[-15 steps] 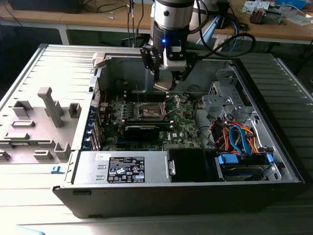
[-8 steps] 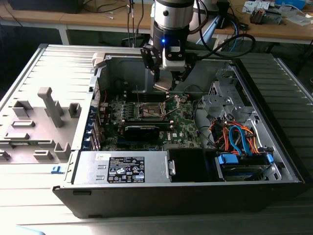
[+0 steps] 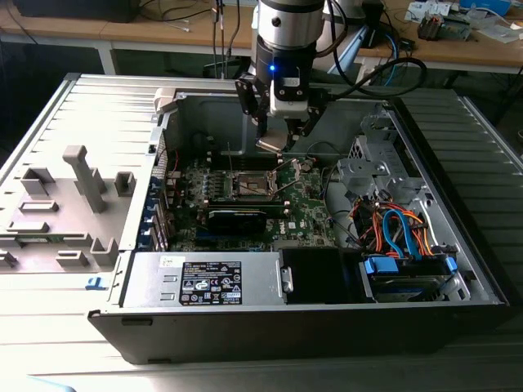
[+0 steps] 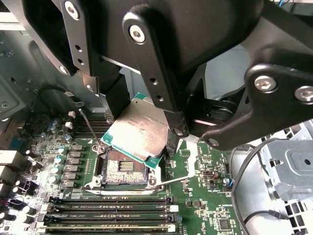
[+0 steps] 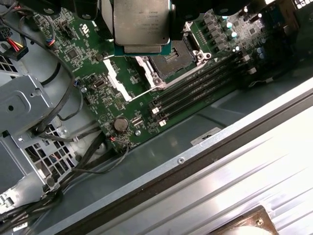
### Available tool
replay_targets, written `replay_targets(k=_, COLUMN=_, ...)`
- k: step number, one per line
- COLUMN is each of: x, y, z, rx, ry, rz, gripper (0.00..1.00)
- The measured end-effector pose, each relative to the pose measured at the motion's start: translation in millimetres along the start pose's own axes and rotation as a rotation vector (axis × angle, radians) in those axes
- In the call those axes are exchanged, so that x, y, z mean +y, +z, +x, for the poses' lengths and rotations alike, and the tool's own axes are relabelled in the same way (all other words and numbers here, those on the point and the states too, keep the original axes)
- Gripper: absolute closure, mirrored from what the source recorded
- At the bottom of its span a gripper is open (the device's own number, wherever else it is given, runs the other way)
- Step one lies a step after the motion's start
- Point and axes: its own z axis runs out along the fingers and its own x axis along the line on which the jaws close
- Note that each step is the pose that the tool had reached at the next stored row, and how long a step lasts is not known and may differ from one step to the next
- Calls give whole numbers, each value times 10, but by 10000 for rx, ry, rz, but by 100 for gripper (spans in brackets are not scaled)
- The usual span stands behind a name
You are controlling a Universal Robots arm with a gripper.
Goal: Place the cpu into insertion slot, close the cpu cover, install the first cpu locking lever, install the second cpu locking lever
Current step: 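Place the cpu into insertion slot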
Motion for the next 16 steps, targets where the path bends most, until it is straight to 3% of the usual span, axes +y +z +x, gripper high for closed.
replay_targets(k=16, x=0, y=5, z=0, rx=-77, ry=530, rz=55, gripper=45)
